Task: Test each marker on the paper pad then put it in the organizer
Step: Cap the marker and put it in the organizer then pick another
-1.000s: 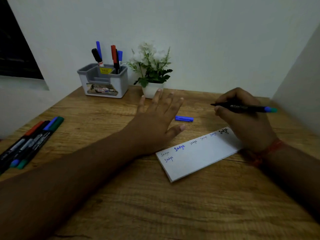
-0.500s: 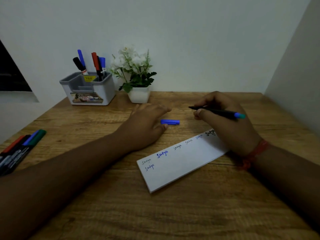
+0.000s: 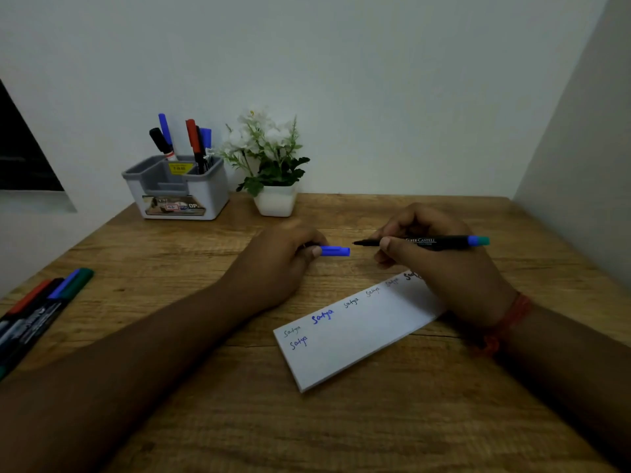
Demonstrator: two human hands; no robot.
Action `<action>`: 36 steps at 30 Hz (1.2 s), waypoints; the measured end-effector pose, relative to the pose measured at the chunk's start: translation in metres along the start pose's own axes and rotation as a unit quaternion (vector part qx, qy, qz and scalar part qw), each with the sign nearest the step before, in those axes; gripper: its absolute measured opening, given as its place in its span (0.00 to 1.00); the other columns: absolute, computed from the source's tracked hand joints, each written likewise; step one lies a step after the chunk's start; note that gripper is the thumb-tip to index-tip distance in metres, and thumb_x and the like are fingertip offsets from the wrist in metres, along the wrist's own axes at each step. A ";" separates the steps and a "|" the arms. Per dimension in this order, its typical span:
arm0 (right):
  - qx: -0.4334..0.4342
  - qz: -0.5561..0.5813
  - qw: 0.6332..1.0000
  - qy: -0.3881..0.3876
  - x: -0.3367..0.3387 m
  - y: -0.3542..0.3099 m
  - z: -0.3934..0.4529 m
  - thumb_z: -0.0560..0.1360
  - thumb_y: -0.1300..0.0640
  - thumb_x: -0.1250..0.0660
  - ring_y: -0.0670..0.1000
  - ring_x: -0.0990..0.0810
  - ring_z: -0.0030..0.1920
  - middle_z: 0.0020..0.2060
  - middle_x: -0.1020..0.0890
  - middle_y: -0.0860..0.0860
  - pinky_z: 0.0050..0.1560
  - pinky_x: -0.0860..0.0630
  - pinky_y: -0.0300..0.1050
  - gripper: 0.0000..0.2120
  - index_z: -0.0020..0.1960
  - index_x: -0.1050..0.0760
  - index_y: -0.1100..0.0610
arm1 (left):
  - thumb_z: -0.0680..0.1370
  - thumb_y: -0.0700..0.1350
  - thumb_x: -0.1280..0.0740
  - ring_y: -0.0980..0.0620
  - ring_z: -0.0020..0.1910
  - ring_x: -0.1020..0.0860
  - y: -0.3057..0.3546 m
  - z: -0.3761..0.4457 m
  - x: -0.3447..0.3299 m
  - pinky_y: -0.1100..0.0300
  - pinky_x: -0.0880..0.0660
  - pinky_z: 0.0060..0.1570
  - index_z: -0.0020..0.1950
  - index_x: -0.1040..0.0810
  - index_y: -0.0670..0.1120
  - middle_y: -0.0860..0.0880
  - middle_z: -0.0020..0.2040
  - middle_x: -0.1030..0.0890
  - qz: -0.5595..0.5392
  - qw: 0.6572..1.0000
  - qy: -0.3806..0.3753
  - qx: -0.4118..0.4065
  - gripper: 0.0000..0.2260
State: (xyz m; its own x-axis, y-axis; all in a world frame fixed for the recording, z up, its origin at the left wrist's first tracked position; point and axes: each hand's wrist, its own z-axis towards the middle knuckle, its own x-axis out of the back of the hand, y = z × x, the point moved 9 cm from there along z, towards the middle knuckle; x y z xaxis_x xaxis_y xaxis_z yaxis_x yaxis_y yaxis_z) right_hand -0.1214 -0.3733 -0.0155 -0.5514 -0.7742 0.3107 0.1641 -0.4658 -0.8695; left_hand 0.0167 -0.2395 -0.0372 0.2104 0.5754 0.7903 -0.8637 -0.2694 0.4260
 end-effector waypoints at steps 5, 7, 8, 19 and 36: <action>-0.005 0.008 1.000 0.001 0.001 0.000 -0.001 0.76 0.67 0.32 0.51 0.14 0.41 0.46 0.14 0.58 0.50 0.16 0.47 0.01 0.47 0.22 0.64 | 0.80 0.43 0.35 0.60 0.47 0.27 0.002 -0.003 0.004 0.73 0.33 0.44 0.57 0.19 0.50 0.55 0.49 0.21 -0.006 1.000 0.019 0.004 0.08; -0.007 0.006 1.000 -0.002 0.001 0.001 -0.001 0.76 0.67 0.31 0.52 0.13 0.42 0.46 0.14 0.57 0.51 0.16 0.49 0.01 0.47 0.22 0.64 | 0.80 0.42 0.35 0.61 0.49 0.27 0.004 -0.004 0.006 0.75 0.33 0.44 0.57 0.19 0.50 0.56 0.49 0.21 -0.016 1.000 0.022 0.006 0.08; -0.007 0.006 1.000 -0.004 0.000 0.001 -0.001 0.76 0.67 0.31 0.52 0.13 0.42 0.46 0.14 0.57 0.51 0.16 0.49 0.01 0.47 0.22 0.64 | 0.80 0.42 0.34 0.62 0.50 0.26 0.005 -0.005 0.006 0.76 0.33 0.43 0.56 0.19 0.51 0.57 0.48 0.21 -0.018 1.000 0.022 0.004 0.08; -0.006 -0.004 1.000 -0.008 -0.002 -0.002 -0.003 0.76 0.66 0.31 0.51 0.13 0.42 0.46 0.14 0.55 0.52 0.16 0.49 0.02 0.46 0.21 0.60 | 0.80 0.44 0.34 0.64 0.49 0.25 0.005 -0.005 0.005 0.72 0.32 0.44 0.56 0.20 0.53 0.63 0.46 0.24 -0.010 1.000 0.022 0.001 0.08; -0.017 -0.032 0.999 -0.030 -0.009 0.005 -0.002 0.70 0.58 0.23 0.52 0.18 0.39 0.41 0.16 0.56 0.43 0.19 0.49 0.06 0.45 0.19 0.56 | 0.79 0.45 0.34 0.59 0.46 0.26 0.028 -0.009 0.008 0.66 0.31 0.47 0.56 0.19 0.52 0.56 0.48 0.19 0.013 0.996 0.041 -0.073 0.07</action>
State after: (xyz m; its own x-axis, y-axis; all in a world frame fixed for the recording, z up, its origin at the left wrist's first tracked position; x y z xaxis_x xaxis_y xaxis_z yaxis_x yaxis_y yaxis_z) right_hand -0.1171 -0.3677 -0.0233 -0.5093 -0.7681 0.3882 0.1007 -0.5012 -0.8595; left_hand -0.0097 -0.2357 -0.0234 0.1536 0.6323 0.7593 -0.9268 -0.1743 0.3326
